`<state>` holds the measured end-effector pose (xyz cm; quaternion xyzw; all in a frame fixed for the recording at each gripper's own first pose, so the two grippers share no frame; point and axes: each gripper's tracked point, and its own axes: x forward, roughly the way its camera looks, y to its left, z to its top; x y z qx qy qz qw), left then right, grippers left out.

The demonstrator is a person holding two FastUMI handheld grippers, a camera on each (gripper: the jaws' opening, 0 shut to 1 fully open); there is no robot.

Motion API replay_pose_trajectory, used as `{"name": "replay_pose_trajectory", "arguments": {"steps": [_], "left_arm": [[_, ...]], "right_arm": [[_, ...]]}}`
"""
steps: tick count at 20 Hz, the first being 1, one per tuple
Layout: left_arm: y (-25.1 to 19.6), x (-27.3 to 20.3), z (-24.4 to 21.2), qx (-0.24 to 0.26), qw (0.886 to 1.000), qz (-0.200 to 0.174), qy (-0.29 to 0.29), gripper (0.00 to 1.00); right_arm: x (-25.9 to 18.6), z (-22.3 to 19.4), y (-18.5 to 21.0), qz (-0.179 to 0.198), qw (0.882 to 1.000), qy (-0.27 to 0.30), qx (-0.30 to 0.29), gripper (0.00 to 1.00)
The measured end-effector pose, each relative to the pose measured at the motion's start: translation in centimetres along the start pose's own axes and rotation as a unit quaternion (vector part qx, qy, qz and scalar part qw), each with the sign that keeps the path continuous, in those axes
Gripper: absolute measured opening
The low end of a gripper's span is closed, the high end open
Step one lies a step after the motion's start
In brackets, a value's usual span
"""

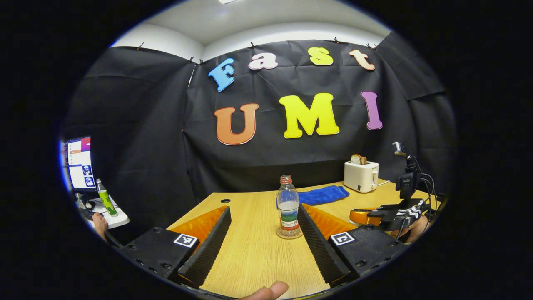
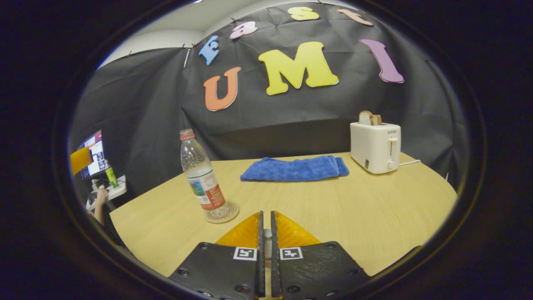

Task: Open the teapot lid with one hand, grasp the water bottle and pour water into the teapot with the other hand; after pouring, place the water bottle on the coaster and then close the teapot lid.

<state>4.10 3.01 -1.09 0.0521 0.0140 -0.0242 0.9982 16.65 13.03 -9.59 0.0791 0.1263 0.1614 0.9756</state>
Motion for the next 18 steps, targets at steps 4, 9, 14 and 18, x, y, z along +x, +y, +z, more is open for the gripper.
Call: {"name": "replay_pose_trajectory", "arguments": {"steps": [4, 9, 14, 18], "left_arm": [[0.0, 0.0, -0.3, 0.003, 1.0, 0.0, 0.004, 1.0], [-0.2, 0.1, -0.3, 0.004, 1.0, -0.002, 0.007, 1.0], [0.2, -0.1, -0.1, -0.005, 1.0, 0.006, 0.006, 1.0], [0.2, -0.4, 0.3, -0.013, 1.0, 0.008, 0.002, 1.0]], "right_arm": [[0.3, -0.6, 0.3, 0.003, 1.0, 0.01, 0.0, 0.05], [-0.5, 0.0, 0.2, -0.002, 1.0, -0.001, -0.012, 0.04], [-3.4, 2.1, -0.3, -0.012, 0.999, -0.028, -0.025, 0.18], [-6.8, 4.6, -1.6, -0.047, 0.995, -0.069, -0.051, 0.6]]}}
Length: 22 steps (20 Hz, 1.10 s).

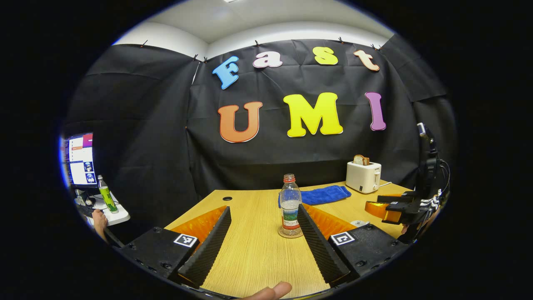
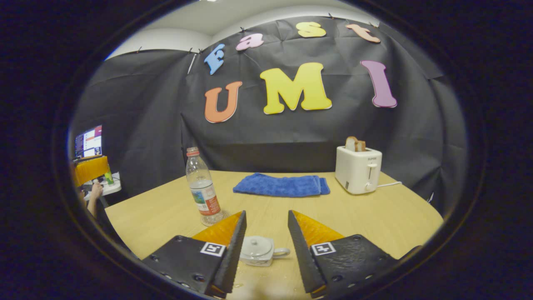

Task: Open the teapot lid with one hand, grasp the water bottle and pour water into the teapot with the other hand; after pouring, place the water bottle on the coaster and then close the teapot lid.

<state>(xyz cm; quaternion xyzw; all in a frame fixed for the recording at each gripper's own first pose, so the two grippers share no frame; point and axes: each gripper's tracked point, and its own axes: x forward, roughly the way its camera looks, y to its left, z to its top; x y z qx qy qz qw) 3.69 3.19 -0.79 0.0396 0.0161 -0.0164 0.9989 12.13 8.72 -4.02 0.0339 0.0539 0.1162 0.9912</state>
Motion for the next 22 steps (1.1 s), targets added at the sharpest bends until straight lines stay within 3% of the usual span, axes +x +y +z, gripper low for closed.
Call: {"name": "replay_pose_trajectory", "arguments": {"steps": [1, 3, 4, 10, 11, 12, 22], "left_arm": [[-0.1, 0.0, 0.1, -0.001, 1.0, 0.001, 0.0, 1.0], [-0.4, -0.1, 0.3, 0.0, 1.0, 0.0, -0.002, 1.0], [-0.6, -0.2, 0.4, -0.001, 1.0, 0.002, -0.002, 1.0], [-2.0, -1.0, 1.0, -0.005, 1.0, -0.011, -0.005, 1.0], [-2.1, -1.1, 1.1, -0.004, 1.0, -0.012, -0.005, 0.95], [-2.3, -1.4, 1.3, -0.004, 1.0, -0.01, -0.006, 1.0], [-3.4, -4.5, 4.5, 0.0, 0.999, -0.002, -0.052, 1.0]], "right_arm": [[-0.7, 0.5, -0.4, -0.007, 1.0, -0.007, -0.007, 0.74], [-1.8, 1.5, -1.0, -0.019, 0.999, -0.016, -0.025, 0.93], [-2.6, 2.0, -1.4, -0.025, 0.999, -0.02, -0.03, 0.95], [-7.5, 5.0, -1.7, -0.035, 0.997, -0.046, -0.045, 0.95], [-8.3, 5.4, -2.2, -0.044, 0.996, -0.049, -0.052, 0.95], [-9.2, 5.8, -2.7, -0.056, 0.995, -0.051, -0.06, 0.95], [-16.3, 7.4, -5.8, -0.081, 0.99, -0.092, -0.071, 0.95]]}}
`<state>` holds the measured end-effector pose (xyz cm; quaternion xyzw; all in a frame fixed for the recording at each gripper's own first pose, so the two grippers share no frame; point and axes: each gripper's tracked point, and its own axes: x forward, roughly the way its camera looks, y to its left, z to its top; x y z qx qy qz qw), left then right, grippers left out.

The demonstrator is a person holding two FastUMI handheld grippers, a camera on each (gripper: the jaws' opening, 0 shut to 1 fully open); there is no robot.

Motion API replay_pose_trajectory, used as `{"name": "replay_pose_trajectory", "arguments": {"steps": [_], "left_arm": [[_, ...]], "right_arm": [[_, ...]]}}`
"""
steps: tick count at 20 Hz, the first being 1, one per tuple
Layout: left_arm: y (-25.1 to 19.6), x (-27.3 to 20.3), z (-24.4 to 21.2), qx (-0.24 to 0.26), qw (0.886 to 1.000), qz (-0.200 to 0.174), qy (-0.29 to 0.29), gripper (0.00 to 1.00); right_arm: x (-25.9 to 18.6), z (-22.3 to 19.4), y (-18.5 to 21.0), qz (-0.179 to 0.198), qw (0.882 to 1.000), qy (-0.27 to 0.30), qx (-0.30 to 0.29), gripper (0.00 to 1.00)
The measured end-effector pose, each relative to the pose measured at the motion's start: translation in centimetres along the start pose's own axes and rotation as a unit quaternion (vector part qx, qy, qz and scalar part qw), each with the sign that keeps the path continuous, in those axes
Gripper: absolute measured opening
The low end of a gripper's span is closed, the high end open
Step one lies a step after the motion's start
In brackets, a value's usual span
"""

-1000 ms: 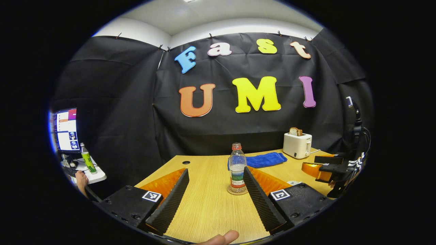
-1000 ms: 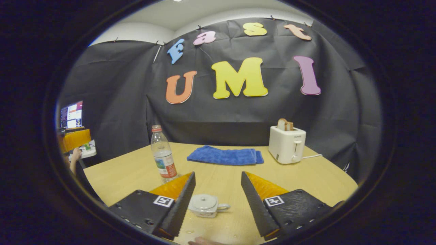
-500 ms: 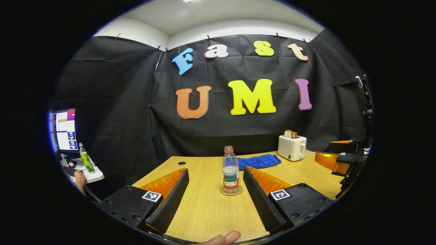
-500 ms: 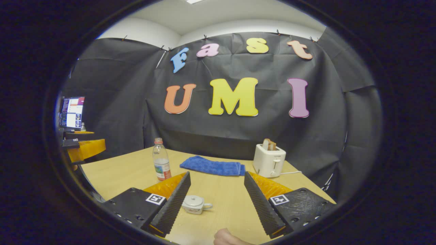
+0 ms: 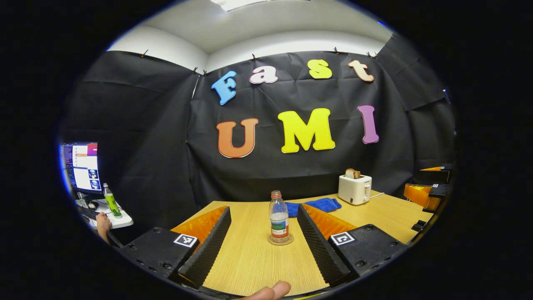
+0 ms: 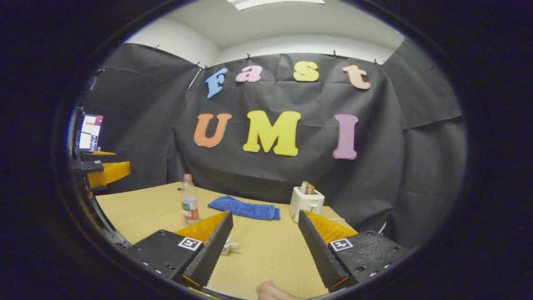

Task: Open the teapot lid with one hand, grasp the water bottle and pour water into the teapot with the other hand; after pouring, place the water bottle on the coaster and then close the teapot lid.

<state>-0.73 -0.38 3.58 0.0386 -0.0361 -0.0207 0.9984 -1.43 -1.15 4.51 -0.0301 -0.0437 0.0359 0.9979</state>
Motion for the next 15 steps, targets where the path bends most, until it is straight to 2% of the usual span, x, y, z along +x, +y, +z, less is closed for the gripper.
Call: {"name": "replay_pose_trajectory", "arguments": {"steps": [3, 6, 8, 9, 15], "left_arm": [[-1.5, -0.5, 0.5, -0.002, 1.0, -0.018, -0.006, 1.0], [-1.7, -0.8, 0.6, 0.004, 1.0, -0.006, -0.009, 1.0], [-2.5, -0.6, 0.4, -0.003, 1.0, -0.008, -0.012, 1.0], [-2.8, -0.3, -0.1, -0.005, 1.0, -0.011, -0.007, 1.0], [-3.7, 1.0, -2.3, 0.019, 1.0, -0.004, 0.02, 1.0]], "right_arm": [[-0.9, -0.7, -2.3, -0.019, 1.0, 0.002, -0.005, 0.94], [-1.7, -1.4, -3.6, -0.024, 1.0, 0.005, 0.004, 0.97], [-1.8, -1.5, -4.4, -0.03, 0.999, 0.007, 0.013, 0.95], [-1.9, -1.5, -4.8, -0.033, 0.999, 0.006, 0.014, 0.97], [-1.7, -1.8, -5.9, -0.049, 0.999, 0.009, 0.009, 0.95]]}}
